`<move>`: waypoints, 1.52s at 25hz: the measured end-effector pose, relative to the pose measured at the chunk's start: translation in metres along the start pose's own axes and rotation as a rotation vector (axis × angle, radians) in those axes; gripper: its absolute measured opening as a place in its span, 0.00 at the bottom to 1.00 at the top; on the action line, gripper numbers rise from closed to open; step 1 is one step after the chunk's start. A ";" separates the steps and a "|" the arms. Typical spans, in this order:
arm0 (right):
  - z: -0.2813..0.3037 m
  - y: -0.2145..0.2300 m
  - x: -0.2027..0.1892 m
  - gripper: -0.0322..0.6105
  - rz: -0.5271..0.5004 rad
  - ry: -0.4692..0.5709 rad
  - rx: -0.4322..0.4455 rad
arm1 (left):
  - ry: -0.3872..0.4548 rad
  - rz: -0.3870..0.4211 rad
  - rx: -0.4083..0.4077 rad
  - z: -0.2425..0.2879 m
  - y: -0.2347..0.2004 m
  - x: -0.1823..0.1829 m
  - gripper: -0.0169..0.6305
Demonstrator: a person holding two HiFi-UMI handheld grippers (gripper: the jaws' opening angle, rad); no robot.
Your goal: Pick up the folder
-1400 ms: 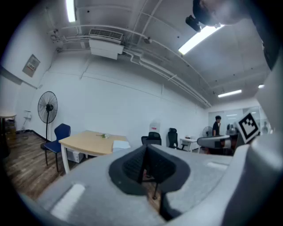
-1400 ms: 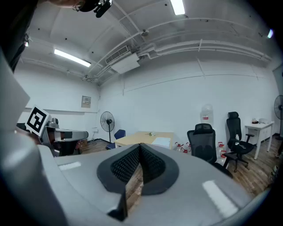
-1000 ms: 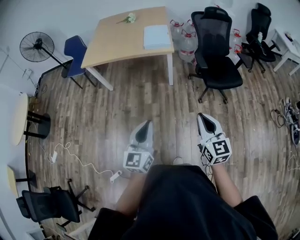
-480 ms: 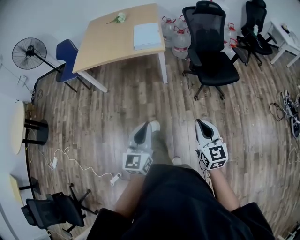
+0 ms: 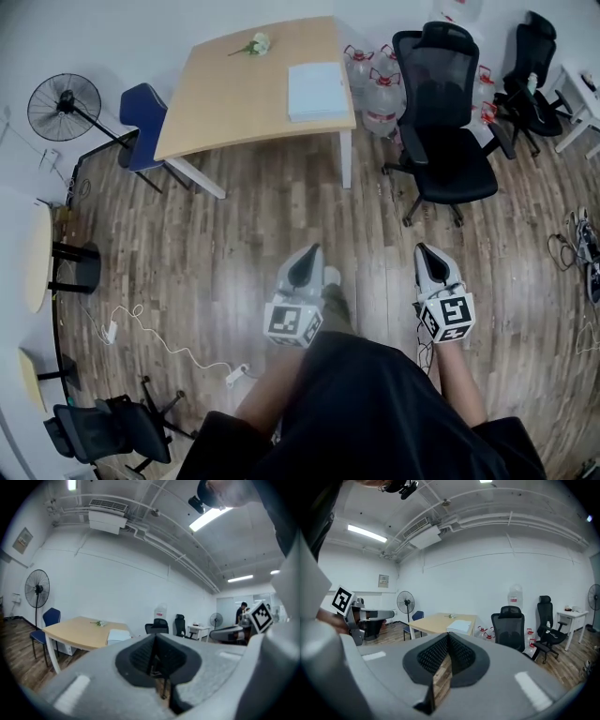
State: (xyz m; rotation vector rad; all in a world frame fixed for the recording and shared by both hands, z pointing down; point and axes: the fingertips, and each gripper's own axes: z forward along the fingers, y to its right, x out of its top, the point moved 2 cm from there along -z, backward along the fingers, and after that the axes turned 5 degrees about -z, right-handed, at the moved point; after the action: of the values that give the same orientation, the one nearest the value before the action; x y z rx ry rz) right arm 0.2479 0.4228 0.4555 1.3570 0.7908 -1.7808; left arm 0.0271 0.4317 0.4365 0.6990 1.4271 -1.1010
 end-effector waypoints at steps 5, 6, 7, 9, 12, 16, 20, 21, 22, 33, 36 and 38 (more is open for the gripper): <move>0.089 0.012 0.044 0.05 -0.007 0.003 0.018 | -0.009 -0.023 0.024 0.053 -0.072 0.027 0.03; 0.106 0.013 0.048 0.05 -0.009 -0.004 0.020 | -0.010 -0.027 0.023 0.063 -0.085 0.030 0.03; 0.124 0.014 0.052 0.05 -0.008 -0.013 0.019 | -0.010 -0.032 0.020 0.074 -0.099 0.033 0.03; 0.158 0.013 0.059 0.05 0.013 -0.027 0.020 | -0.008 -0.044 0.007 0.095 -0.124 0.041 0.03; 0.208 0.008 0.070 0.05 0.034 -0.038 0.038 | -0.003 -0.057 -0.017 0.122 -0.158 0.053 0.03; 0.270 0.007 0.092 0.05 0.017 -0.045 0.036 | -0.003 -0.070 -0.037 0.160 -0.205 0.063 0.03; 0.315 0.010 0.104 0.05 0.008 -0.069 -0.029 | 0.003 -0.082 -0.049 0.186 -0.247 0.072 0.03; 0.325 0.012 0.106 0.05 0.009 -0.078 -0.044 | -0.001 -0.080 -0.048 0.193 -0.257 0.073 0.03; 0.336 0.013 0.107 0.05 0.016 -0.085 -0.053 | -0.010 -0.077 -0.044 0.200 -0.266 0.074 0.03; 0.390 -0.001 0.107 0.05 0.038 -0.090 0.015 | -0.021 -0.115 0.005 0.221 -0.304 0.072 0.03; 0.398 0.003 0.109 0.05 0.043 -0.076 0.028 | -0.024 -0.115 0.023 0.222 -0.307 0.070 0.03; 0.408 0.009 0.113 0.05 0.039 -0.062 0.037 | -0.019 -0.105 0.036 0.228 -0.309 0.071 0.03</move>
State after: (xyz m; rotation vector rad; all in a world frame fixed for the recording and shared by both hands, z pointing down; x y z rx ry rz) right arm 0.0308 0.0594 0.4471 1.3251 0.6968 -1.8063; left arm -0.1683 0.0942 0.4582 0.6434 1.4447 -1.2143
